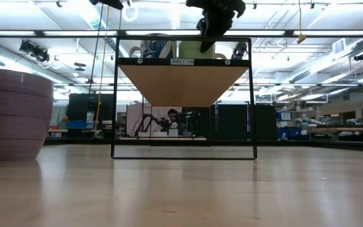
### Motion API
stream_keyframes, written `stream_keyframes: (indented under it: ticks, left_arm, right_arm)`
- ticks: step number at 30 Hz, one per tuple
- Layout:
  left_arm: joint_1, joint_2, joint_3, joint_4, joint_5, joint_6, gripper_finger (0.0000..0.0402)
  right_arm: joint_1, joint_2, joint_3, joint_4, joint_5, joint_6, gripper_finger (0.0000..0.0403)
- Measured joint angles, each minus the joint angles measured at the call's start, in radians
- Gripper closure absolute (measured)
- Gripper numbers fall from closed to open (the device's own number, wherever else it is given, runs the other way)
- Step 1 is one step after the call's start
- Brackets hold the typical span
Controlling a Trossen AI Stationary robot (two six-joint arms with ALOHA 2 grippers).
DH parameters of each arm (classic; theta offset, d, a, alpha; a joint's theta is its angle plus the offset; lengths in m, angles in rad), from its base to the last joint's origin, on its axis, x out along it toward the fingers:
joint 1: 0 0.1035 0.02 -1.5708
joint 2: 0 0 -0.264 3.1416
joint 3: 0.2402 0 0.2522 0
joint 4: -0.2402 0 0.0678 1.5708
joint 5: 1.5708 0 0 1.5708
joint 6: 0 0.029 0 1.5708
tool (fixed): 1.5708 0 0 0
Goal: Place coffee mugs
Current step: Put the green mug on the shelf, then adjust the mugs on the shelf
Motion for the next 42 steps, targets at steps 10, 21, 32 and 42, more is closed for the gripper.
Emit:
stream_keyframes:
  ticks: [10, 21, 32, 42]
  left_arm:
    - [0.000, 0.000, 0.000, 0.000, 0.000, 0.001, 0.0205]
    - [0.000, 0.000, 0.000, 0.000, 0.000, 0.003, 0.0205]
    - [0.000, 0.000, 0.000, 0.002, 0.000, 0.003, 0.0205]
    - [0.000, 0.003, 0.000, -0.003, 0.000, -0.004, 0.0205]
  right_arm:
    - [0.003, -0.002, -0.002, 0.026, 0.094, -0.029, 0.0196]
    - [0.001, -0.002, -0.005, 0.028, 0.130, 0.006, 0.0187]
    - [0.057, -0.021, 0.005, 0.034, 0.146, 0.007, 0.0185]
    - [0.075, -0.142, 0.002, 0.039, 0.253, 0.015, 0.0185]
